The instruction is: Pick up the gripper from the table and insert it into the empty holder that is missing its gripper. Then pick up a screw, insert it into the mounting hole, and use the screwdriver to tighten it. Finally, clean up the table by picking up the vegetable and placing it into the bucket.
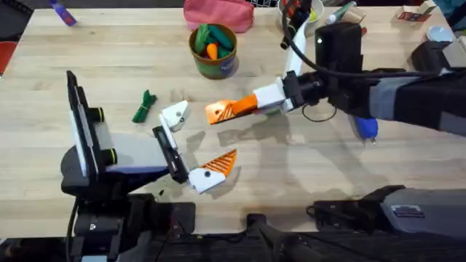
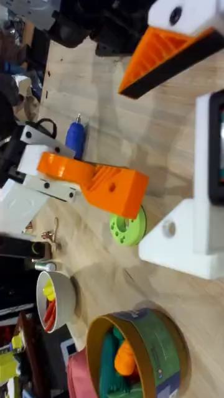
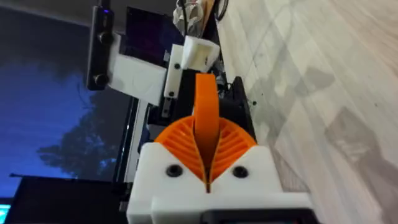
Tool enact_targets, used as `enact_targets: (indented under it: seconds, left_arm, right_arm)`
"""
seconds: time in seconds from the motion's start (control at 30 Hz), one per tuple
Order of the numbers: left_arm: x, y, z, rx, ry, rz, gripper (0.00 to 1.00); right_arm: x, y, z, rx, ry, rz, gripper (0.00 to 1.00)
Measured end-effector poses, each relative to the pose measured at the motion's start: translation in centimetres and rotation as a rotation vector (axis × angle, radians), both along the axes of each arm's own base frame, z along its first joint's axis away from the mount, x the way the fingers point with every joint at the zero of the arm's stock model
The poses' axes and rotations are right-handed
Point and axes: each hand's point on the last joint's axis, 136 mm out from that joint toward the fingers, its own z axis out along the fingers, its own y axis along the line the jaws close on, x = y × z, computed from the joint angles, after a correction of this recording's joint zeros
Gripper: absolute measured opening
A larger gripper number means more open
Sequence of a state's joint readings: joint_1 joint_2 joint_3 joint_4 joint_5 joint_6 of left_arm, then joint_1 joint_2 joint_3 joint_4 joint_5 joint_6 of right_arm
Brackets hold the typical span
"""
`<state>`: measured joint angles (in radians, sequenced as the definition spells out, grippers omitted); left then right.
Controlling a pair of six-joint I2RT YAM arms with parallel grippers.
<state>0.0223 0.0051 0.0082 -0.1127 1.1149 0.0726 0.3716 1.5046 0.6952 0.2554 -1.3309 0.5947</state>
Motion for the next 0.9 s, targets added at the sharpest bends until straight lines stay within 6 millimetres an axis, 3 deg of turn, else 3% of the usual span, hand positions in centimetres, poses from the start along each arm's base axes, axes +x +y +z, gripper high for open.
enact_targets:
  seconds: [0.17,0.47,0.9]
  left_arm:
    - [0.0,0.0,0.0,0.0,0.0,0.0,0.985]
    - [0.0,0.0,0.0,0.0,0.0,0.0,0.985]
    - [0.0,0.0,0.0,0.0,0.0,0.0,0.986]
  right_arm:
    - [0.1,1.3,0.7,0.036,-0.008,0.034,0.009]
    - [-0.7,1.6,0.2,0.02,0.169,0.088,0.009]
    - [0.5,2.6,0.1,0.075,0.084,0.104,0.009]
